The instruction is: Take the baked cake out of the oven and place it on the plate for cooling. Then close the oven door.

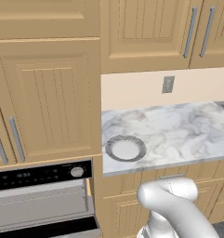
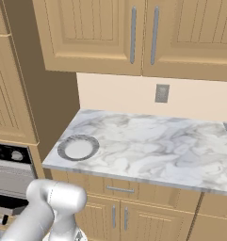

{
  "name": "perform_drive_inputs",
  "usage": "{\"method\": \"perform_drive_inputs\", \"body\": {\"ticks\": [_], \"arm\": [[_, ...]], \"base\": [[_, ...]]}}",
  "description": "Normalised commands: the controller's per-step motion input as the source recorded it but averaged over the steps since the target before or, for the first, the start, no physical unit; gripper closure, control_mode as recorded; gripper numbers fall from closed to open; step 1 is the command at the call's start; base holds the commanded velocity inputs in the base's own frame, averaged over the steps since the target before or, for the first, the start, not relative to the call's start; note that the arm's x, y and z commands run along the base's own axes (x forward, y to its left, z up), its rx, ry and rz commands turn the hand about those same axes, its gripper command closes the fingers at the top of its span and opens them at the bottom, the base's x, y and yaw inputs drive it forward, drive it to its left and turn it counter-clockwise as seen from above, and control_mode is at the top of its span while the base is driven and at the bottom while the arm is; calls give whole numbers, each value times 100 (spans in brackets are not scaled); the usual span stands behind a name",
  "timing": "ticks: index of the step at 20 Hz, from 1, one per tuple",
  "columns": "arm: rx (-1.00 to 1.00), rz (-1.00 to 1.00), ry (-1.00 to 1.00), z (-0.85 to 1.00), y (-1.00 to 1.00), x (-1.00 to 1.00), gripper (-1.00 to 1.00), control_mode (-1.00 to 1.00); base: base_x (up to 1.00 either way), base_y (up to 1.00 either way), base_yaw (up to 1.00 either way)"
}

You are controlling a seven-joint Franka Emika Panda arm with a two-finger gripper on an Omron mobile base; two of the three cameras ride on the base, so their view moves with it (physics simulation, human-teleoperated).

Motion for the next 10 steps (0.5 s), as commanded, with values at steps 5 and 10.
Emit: {"method": "perform_drive_inputs", "body": {"ticks": [5,10], "arm": [[-1,0,21,-25,19,-11,-100,-100],[2,0,5,13,0,0,-100,-100]], "base": [[0,0,0],[0,0,0]]}}
